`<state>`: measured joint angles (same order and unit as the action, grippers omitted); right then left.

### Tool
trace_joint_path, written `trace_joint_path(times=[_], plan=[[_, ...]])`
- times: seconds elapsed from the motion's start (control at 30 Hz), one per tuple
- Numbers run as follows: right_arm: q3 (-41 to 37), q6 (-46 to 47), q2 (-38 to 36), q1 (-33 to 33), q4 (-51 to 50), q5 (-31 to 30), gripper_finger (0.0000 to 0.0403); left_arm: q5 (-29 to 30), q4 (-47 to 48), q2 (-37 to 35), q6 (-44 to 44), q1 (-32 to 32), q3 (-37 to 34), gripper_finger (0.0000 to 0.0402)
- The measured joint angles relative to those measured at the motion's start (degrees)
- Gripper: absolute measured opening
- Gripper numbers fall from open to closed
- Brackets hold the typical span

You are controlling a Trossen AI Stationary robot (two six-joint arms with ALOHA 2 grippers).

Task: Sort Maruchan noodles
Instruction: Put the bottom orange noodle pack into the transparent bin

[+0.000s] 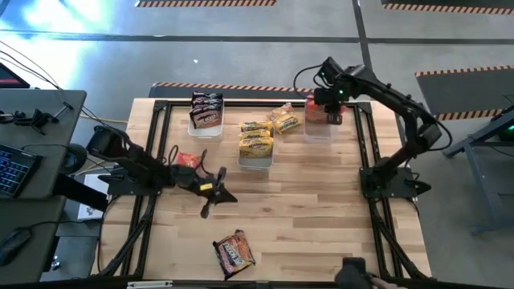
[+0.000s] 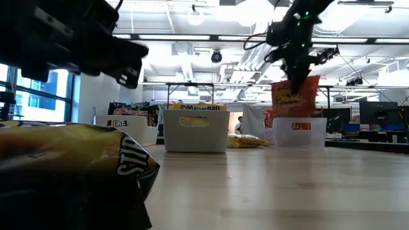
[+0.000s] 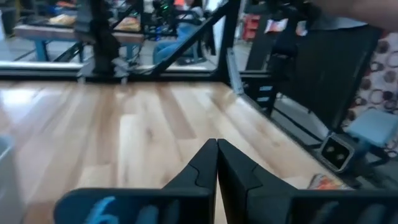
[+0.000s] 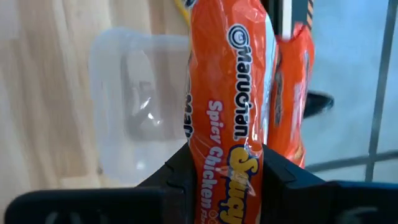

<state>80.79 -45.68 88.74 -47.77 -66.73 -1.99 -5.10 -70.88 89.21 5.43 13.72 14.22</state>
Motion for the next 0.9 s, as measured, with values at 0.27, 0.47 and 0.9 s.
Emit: trace_joint_path(times=[0.27, 0.47, 0.9], plan=[[0.0, -2.8, 5.4, 0.0, 2.6, 2.5, 0.0085, -0.2, -0.1, 0.0, 1.0, -3.7, -1.4, 0.0001], [0.0, -2.8, 7.2, -0.2, 2.6, 2.1, 0.0085, -0.2, -0.2, 0.0, -1.5, -3.7, -1.4, 0.0001], [0.0, 1.0, 11.8, -0.6, 3.8, 1.5, 0.0089, -0.2, -0.2, 0.0, -1.2, -3.7, -1.4, 0.0]])
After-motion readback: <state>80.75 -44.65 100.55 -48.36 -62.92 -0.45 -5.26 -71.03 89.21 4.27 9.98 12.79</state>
